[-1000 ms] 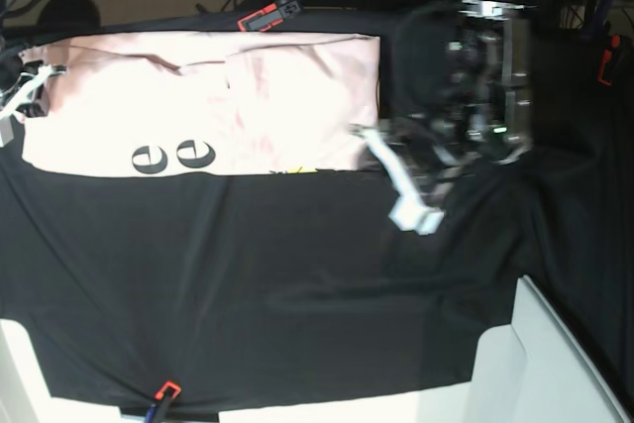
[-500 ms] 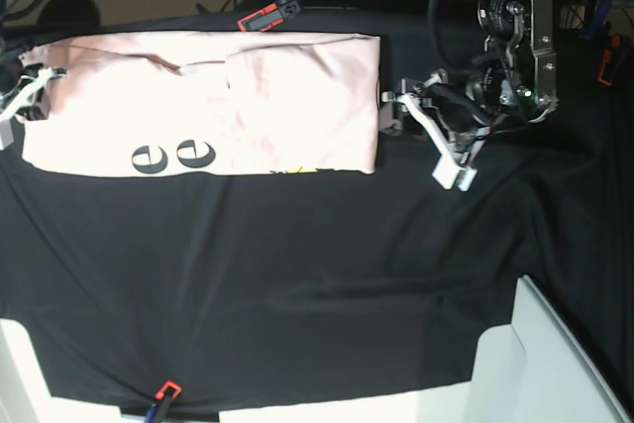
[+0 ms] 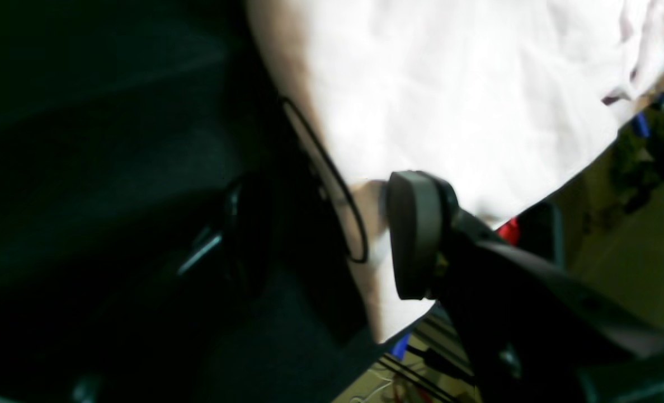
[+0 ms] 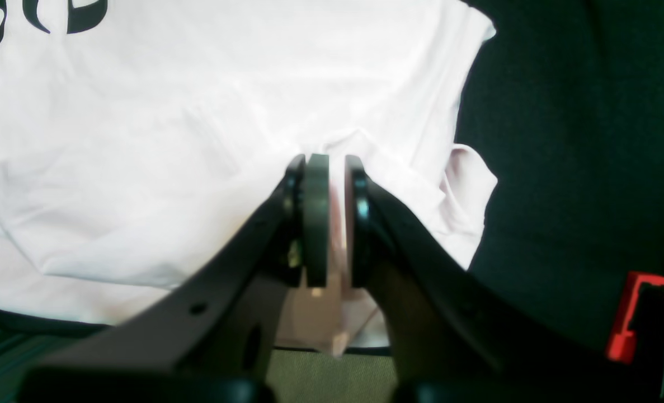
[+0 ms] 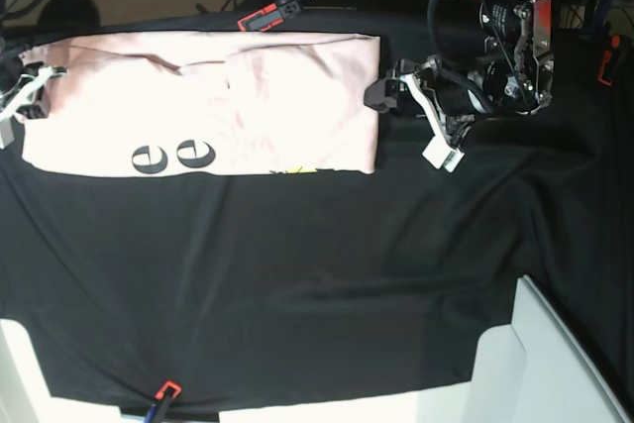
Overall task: Fold the T-shirt properly
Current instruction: 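Press the folded end flat with the left gripper and release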
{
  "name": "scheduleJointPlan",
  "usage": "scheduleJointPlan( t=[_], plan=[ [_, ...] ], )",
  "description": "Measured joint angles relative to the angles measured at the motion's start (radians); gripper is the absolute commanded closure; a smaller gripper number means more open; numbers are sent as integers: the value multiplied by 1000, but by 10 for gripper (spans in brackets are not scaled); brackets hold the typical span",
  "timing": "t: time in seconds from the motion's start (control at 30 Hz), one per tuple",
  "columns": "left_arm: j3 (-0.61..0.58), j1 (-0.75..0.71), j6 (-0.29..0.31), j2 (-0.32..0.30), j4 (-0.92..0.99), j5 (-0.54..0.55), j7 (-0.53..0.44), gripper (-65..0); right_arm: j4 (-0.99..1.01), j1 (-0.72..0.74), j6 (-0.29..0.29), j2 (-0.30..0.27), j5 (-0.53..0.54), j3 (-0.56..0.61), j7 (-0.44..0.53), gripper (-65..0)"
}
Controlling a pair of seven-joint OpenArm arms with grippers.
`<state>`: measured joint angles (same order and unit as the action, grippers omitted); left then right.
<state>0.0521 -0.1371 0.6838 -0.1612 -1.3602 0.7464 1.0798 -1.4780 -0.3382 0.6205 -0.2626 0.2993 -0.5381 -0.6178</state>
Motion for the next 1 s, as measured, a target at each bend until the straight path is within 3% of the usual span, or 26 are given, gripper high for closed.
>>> scheduleJointPlan(
  t=[0.4, 0.53, 0.6, 1.0],
  plan=[
    [-8, -5, 2, 3, -72, 7, -3, -351, 0, 0, 0, 0, 0, 0, 0, -44],
    [-5, -5, 2, 4, -84, 10, -2, -514, 0, 0, 0, 0, 0, 0, 0, -44],
    [1, -5, 2, 3, -81, 10, -3, -553, 0, 0, 0, 0, 0, 0, 0, -44],
    [-21, 23, 2, 50, 54, 15, -15, -548, 0, 0, 0, -2, 0, 0, 0, -44]
  ],
)
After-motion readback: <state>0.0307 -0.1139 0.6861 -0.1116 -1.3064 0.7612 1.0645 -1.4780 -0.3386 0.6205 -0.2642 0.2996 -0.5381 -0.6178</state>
